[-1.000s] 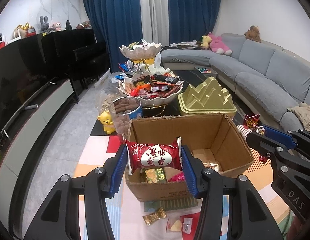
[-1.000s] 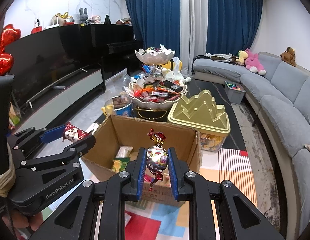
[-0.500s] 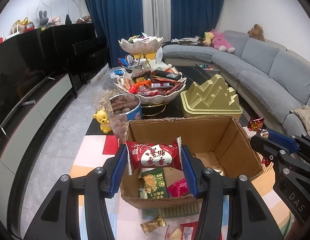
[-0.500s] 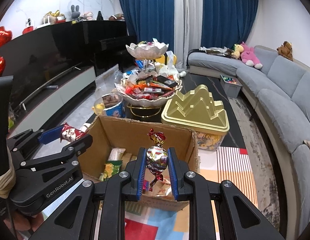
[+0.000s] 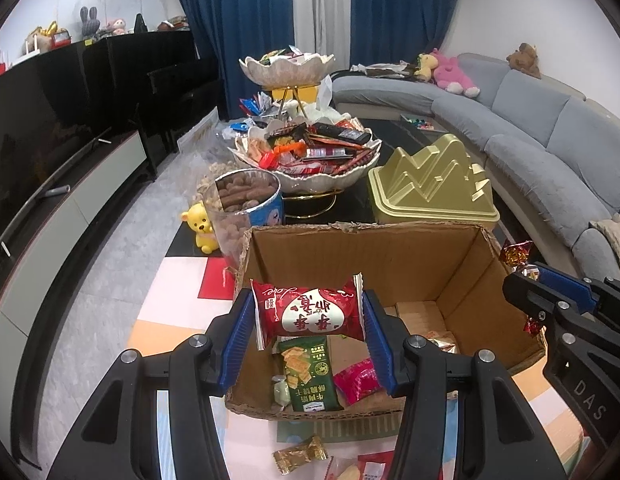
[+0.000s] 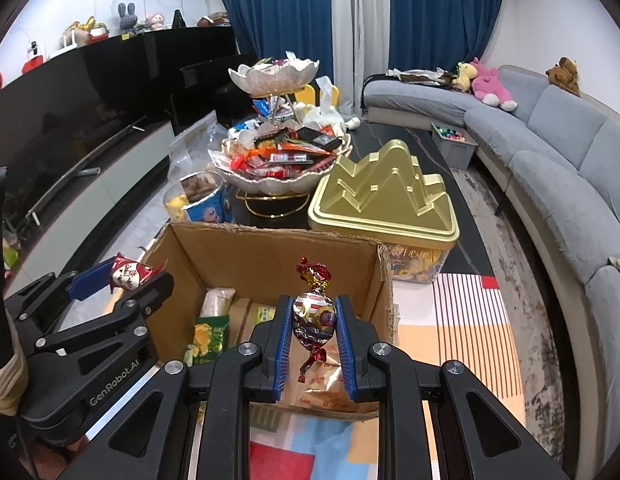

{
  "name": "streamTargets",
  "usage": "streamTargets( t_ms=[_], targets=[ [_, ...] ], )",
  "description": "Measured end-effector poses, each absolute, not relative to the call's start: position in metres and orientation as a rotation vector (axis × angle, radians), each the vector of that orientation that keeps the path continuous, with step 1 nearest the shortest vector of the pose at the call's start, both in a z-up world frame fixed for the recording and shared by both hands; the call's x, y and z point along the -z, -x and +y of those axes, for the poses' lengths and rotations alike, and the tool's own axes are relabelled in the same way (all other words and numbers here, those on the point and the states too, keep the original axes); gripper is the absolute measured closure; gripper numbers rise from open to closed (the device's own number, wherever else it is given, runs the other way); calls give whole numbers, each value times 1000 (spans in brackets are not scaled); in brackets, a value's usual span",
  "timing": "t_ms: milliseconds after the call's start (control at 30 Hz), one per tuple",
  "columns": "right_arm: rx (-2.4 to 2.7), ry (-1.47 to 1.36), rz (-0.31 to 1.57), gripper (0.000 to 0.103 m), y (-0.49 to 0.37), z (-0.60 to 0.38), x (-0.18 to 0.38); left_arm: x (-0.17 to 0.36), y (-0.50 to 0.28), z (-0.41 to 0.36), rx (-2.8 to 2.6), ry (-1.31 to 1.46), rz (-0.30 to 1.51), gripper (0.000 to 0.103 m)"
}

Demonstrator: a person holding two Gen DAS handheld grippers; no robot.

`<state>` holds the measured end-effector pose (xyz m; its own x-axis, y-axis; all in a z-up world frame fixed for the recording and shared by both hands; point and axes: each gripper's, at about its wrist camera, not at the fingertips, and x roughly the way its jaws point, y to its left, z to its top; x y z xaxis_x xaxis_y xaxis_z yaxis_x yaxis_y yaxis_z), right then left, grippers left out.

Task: Organize snacks
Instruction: 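Open left tool dropping red candy while right tool releases gold chocolate into box, then withdraw both open tools from the box toward the remaining sweets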

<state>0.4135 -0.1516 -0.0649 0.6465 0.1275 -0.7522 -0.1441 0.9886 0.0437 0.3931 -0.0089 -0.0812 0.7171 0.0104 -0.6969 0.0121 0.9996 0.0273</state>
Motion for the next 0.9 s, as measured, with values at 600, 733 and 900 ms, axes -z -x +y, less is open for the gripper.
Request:
streamTargets(
  t_ms=[600, 733, 900],
  targets=[
    [-104, -8, 831, 32, -411, -158, 56, 72, -389, -5, -18, -16, 767, 25],
    [-95, -11, 825, 32, -407, -158, 52, 66, -384, -2, -24, -17, 756, 24],
    [-96, -7, 808, 32, -400, -155, 43, 58, -377, 2, -30, -21, 742, 24]
  ],
)
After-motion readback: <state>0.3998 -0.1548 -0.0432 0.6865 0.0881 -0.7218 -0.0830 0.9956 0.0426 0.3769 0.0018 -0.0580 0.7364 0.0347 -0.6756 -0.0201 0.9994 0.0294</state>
